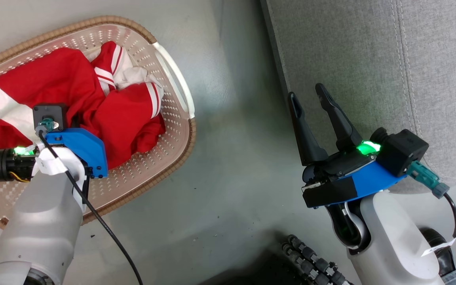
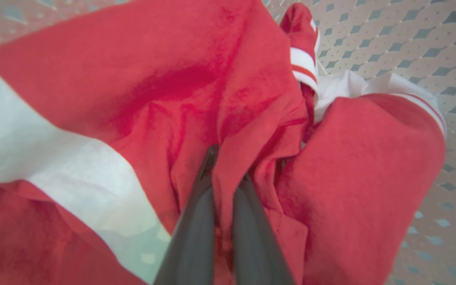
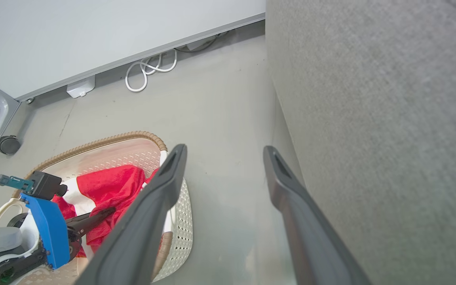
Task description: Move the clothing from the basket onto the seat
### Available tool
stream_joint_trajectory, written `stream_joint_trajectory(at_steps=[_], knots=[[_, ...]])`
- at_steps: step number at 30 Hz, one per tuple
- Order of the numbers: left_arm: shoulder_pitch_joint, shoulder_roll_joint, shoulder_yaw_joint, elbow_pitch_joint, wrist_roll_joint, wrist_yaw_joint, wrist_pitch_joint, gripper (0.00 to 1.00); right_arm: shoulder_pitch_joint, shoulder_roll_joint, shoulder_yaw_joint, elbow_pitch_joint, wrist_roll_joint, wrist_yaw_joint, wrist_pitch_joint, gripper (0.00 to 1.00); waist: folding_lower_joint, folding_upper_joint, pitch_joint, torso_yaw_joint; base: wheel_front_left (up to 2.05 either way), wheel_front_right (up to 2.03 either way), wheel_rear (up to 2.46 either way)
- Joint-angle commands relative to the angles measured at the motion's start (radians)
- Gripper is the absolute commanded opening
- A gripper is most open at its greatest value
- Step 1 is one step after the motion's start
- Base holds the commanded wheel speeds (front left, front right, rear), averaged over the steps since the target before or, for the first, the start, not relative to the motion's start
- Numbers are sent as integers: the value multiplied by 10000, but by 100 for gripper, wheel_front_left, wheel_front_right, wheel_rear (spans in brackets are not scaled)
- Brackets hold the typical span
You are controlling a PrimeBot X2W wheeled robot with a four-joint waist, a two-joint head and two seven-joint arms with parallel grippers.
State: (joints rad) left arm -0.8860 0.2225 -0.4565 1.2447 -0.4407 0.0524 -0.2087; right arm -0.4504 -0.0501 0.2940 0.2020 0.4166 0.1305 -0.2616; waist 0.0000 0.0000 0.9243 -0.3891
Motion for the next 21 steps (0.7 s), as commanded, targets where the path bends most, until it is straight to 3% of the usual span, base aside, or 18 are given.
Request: stream_joint_trajectory(at_steps=[1,13,21], knots=[[-192,15,-2,9,-24,-8,-48,0,-203,-4,10,2,1,4,-50,100,0,0,-8,5,0,0,0],[-194,-86,-103,65,-157,-243,-203,0,-240,-4,-72,119,-181,4,-50,100,0,0,-321,228,0,0,0],[414,-588,-352,-515,-36,-787,-541,0,-3,-9,-268,623,-578,3,-46,100,0,0,-2024,905,0,0,0]])
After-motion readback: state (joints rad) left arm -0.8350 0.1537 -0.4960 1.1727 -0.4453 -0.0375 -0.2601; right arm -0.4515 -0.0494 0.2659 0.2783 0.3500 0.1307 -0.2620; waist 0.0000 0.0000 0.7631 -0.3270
